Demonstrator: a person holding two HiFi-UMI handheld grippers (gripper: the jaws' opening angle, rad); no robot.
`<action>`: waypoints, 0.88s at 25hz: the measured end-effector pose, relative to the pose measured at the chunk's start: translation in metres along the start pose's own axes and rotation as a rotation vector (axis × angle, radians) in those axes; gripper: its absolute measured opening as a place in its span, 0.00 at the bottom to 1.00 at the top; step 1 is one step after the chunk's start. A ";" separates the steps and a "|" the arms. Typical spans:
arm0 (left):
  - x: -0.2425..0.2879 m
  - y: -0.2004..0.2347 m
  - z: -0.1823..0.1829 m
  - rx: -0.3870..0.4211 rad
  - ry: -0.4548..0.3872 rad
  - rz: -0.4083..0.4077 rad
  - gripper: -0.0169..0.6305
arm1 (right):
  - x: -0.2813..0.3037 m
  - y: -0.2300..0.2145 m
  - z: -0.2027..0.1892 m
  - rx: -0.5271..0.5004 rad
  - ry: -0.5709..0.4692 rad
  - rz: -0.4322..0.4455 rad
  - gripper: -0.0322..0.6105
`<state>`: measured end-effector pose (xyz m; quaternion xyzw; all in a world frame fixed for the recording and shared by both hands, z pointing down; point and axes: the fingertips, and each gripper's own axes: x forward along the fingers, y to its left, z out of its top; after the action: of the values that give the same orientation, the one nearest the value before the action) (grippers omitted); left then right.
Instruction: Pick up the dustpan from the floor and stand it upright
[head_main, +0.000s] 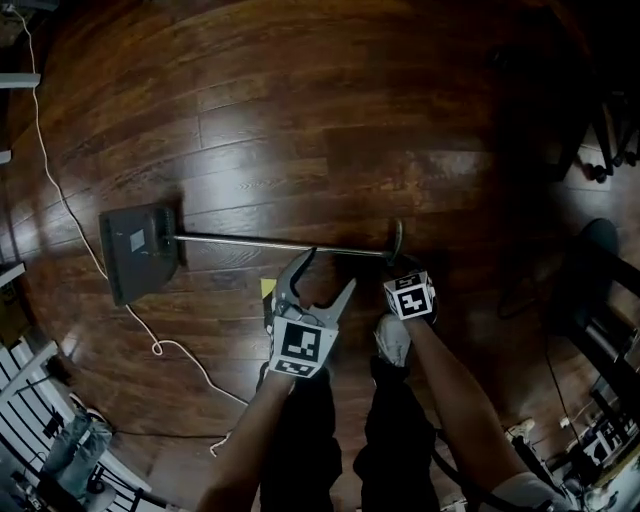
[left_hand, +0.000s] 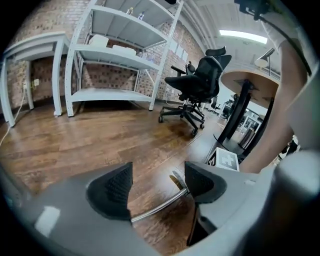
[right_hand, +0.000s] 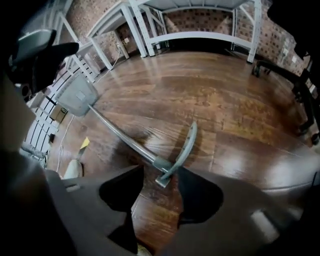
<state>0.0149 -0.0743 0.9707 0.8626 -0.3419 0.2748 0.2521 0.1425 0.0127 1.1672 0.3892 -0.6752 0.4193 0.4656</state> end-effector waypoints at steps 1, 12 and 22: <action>0.003 0.001 -0.005 -0.010 0.003 0.001 0.56 | 0.007 -0.005 -0.006 0.025 0.018 -0.017 0.36; -0.063 -0.013 0.060 -0.047 0.008 0.027 0.56 | -0.122 -0.019 0.052 0.201 -0.087 -0.110 0.18; -0.186 -0.049 0.239 -0.060 -0.161 0.067 0.55 | -0.380 -0.034 0.176 -0.004 -0.228 -0.356 0.17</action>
<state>0.0078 -0.1077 0.6661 0.8621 -0.3979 0.2024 0.2398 0.2208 -0.1113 0.7735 0.5463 -0.6448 0.2827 0.4538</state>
